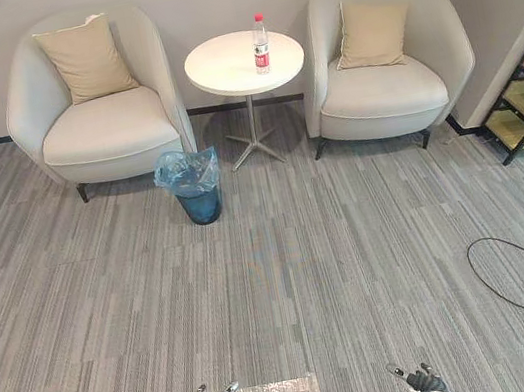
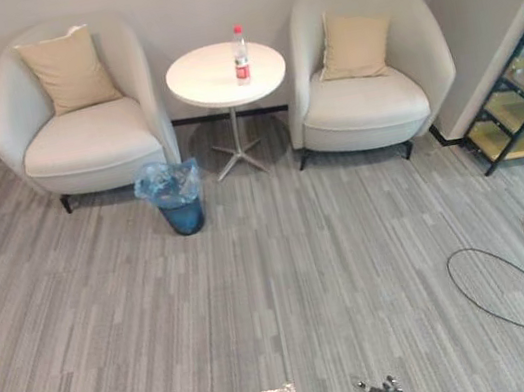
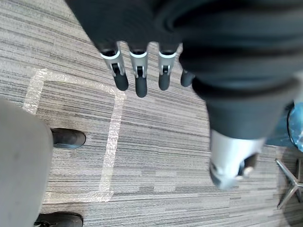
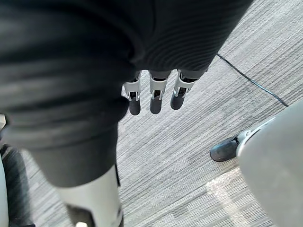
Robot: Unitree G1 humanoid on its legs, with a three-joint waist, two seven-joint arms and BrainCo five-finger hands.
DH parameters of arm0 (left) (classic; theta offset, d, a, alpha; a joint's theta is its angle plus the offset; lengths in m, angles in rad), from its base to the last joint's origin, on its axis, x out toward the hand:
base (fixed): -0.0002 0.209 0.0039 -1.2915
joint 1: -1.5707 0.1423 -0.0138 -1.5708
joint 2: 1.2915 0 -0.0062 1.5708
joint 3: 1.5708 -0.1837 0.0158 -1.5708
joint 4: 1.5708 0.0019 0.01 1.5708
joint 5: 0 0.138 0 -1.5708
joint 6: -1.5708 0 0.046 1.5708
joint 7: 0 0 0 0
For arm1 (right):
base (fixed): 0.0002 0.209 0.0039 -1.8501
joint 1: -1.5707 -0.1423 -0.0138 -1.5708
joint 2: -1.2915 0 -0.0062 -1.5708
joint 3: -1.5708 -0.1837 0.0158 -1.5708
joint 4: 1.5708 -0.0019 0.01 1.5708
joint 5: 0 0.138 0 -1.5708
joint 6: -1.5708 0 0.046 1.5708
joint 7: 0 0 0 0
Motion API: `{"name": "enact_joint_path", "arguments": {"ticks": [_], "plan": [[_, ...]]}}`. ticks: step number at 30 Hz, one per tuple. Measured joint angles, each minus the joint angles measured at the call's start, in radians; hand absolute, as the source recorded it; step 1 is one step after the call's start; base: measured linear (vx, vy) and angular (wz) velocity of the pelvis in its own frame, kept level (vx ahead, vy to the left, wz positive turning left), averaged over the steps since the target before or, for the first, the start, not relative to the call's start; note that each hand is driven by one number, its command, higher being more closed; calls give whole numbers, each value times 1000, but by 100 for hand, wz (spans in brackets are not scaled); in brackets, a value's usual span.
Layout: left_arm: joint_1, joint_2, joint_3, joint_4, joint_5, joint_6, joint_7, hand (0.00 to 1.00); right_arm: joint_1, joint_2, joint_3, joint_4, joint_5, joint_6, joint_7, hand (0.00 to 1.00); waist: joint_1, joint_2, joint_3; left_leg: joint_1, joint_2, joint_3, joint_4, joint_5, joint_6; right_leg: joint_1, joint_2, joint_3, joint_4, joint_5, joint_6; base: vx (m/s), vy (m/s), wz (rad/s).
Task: Gather rubbish on tea table into small bin, then transfer packed bag to large trash can.
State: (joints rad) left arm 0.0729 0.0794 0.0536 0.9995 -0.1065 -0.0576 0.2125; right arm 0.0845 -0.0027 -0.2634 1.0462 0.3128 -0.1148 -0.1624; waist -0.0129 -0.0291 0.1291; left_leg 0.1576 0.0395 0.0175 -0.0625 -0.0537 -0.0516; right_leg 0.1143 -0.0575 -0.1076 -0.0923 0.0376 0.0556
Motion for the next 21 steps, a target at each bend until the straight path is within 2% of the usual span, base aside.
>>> {"name": "enact_joint_path", "arguments": {"ticks": [8,21], "plan": [[-1,0,8,35,66,10,-3,0,-20,0,-69,41,-78,26,-1,0,1,0,0,0,-1,-1,-3,0,0,-1,0,-2,0,-1,1,0,0,0],[-18,0,5,63,87,18,-24,0,-37,-2,-88,70,-80,37,6,0,1,1,0,1,-1,-1,-4,1,0,-1,0,-4,-1,-2,2,0,0,0]]}}
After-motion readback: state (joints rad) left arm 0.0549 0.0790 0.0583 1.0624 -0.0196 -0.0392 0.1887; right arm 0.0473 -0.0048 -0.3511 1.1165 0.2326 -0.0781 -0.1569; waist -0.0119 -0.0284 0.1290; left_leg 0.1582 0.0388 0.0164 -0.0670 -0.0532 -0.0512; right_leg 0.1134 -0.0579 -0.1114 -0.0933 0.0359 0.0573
